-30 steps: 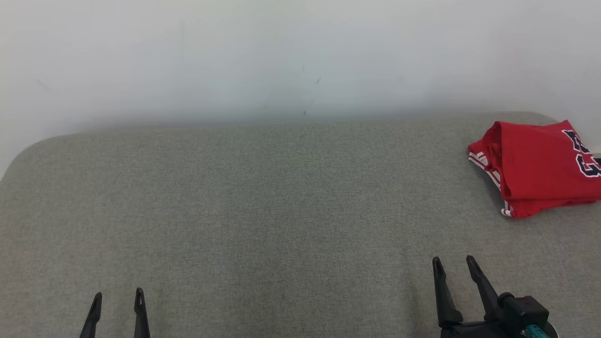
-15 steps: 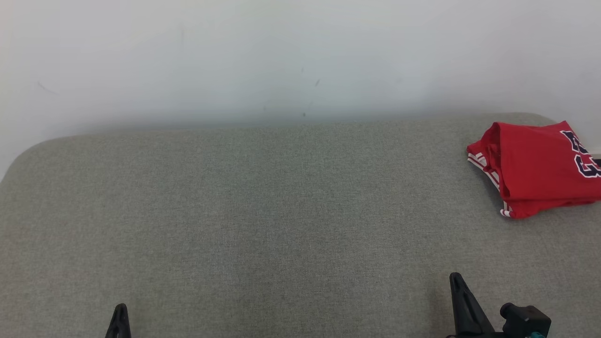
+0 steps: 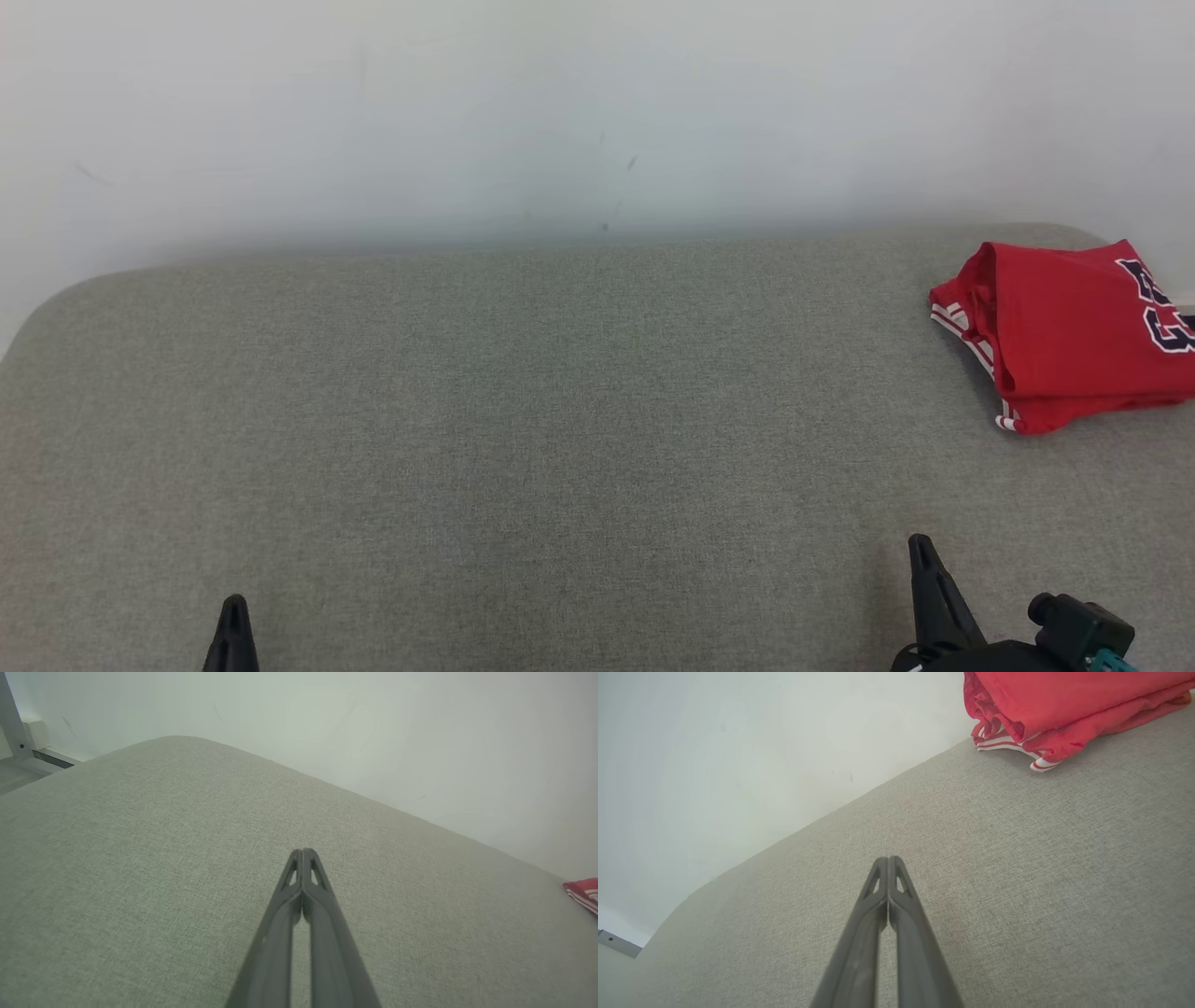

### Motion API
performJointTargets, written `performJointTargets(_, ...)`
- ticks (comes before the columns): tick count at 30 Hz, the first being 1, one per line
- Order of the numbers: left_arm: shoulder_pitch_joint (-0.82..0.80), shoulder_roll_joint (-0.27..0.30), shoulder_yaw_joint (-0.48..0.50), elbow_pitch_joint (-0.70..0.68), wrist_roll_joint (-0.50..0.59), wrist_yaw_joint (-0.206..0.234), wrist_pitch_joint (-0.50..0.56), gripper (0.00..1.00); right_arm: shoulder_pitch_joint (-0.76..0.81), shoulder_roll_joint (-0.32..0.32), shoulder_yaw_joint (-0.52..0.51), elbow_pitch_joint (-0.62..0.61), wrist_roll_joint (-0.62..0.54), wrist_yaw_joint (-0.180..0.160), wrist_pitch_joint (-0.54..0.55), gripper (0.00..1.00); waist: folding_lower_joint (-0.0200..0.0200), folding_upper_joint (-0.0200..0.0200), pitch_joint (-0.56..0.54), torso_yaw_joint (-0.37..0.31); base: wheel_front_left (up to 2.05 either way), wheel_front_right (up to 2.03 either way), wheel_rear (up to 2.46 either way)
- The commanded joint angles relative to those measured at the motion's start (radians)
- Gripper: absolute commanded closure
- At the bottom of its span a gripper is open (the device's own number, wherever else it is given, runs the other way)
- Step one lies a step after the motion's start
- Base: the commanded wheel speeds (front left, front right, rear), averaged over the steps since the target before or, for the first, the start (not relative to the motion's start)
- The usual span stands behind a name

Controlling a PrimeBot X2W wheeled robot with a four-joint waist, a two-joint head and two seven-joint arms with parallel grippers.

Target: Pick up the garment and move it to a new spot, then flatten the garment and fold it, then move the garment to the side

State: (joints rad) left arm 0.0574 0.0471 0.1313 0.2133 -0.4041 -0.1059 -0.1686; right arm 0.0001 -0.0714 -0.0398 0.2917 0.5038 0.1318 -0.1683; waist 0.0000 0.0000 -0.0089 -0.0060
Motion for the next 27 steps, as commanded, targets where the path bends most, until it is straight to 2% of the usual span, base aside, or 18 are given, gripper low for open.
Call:
performJointTargets(1,-0.03,0.004,-0.001,-0.014,-0.06,-0.005,0.011,1.0,-0.026,0.002,-0.005,-0.018,0.054,0.0,0.011,1.0,0.0,0.0,0.0,0.0,0.0,0.0,0.0)
performJointTargets(27,-0.078,0.004,-0.007,0.0,-0.448,-0.012,0.102,1.0,-0.056,0.009,-0.029,-0.029,0.409,-0.001,0.102,1.0,0.0,0.0,0.003,0.002,0.0,0.0,0.0)
